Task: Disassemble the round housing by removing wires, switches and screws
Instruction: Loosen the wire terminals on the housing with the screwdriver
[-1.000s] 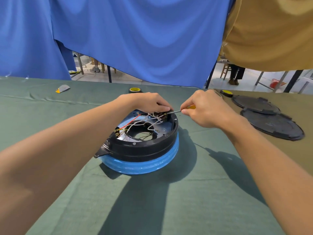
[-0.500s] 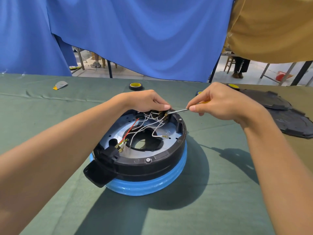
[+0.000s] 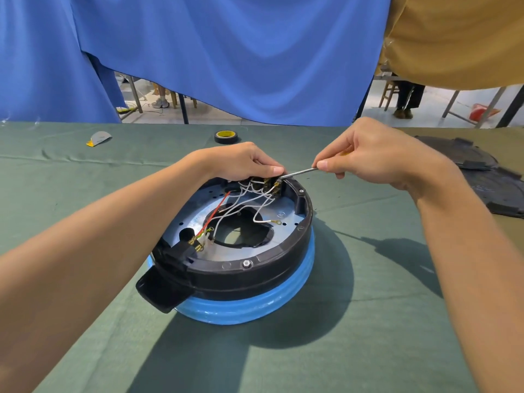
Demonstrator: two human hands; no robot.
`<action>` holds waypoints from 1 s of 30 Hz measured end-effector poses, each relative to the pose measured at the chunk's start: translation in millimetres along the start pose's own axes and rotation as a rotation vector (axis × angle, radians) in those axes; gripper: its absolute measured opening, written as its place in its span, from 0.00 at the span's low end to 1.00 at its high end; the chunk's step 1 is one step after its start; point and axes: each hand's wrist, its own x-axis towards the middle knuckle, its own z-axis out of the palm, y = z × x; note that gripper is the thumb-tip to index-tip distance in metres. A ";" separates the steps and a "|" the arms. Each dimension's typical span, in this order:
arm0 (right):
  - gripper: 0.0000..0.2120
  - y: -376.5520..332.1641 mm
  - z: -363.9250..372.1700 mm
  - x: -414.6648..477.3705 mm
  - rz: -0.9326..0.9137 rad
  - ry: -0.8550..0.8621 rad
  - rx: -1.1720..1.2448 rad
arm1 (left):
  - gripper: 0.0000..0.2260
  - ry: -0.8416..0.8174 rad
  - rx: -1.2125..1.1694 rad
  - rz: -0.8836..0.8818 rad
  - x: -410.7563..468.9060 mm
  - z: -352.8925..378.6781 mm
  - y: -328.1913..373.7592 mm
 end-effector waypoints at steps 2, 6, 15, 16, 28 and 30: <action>0.06 -7.9 0.4 -1.6 -0.042 -0.005 -0.138 | 0.14 -0.002 -0.004 -0.010 -0.1 0.0 -0.4; 0.04 -14.8 3.9 -3.9 -0.069 0.016 -0.215 | 0.15 0.004 -0.014 -0.020 0.5 1.0 -2.5; 0.05 -8.6 6.1 -4.8 -0.043 -0.026 -0.071 | 0.14 0.022 -0.028 -0.021 -0.5 3.5 -5.0; 0.05 -7.7 6.5 -4.1 -0.037 -0.030 -0.044 | 0.14 0.023 -0.025 -0.024 -0.6 3.6 -4.9; 0.05 -0.5 4.6 -3.3 0.069 -0.075 0.203 | 0.14 0.033 -0.037 -0.038 1.5 3.6 -7.5; 0.05 -2.3 0.2 -4.3 0.034 -0.037 0.138 | 0.15 0.027 -0.043 -0.037 1.7 3.2 -8.6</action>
